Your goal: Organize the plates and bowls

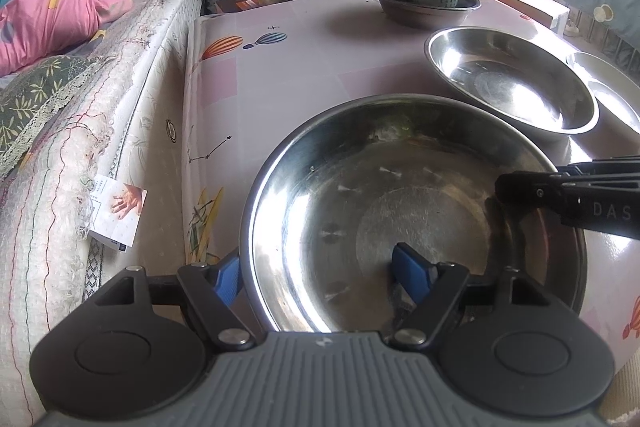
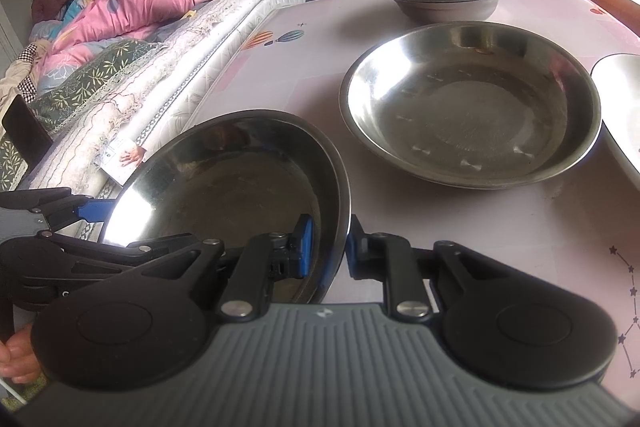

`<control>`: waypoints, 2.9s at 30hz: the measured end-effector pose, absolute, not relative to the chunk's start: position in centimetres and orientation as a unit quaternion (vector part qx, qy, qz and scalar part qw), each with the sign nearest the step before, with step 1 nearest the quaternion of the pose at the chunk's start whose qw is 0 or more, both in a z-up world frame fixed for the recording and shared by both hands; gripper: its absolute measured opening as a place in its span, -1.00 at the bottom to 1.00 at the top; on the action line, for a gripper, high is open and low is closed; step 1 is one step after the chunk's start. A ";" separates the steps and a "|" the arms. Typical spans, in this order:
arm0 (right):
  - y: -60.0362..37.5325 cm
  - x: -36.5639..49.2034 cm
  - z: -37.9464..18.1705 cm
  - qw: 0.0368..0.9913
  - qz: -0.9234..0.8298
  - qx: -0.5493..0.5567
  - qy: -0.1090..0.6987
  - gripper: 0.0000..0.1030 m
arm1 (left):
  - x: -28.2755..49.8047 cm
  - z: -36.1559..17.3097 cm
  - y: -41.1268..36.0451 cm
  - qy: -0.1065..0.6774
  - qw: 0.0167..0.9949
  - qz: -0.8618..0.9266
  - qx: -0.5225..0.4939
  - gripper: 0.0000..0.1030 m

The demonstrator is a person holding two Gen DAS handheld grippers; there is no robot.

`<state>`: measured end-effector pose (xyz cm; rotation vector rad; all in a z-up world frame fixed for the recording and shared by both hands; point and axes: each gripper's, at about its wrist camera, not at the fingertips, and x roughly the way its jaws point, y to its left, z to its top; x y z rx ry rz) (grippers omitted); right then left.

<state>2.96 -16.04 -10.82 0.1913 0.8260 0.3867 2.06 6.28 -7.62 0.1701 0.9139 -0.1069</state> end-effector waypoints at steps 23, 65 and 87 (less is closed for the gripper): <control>-16.0 2.8 -10.1 0.897 0.191 0.086 0.389 -0.66 | 1.7 -6.9 6.4 0.433 0.896 -0.043 0.090 0.49; -21.3 2.1 -5.9 0.923 0.156 0.104 0.336 -0.64 | 2.9 -1.7 1.3 0.366 0.919 -0.074 0.125 0.49; -29.6 5.9 -7.8 0.919 0.079 0.157 0.354 -0.62 | 10.7 -4.1 -6.3 0.398 0.896 -0.139 0.138 0.49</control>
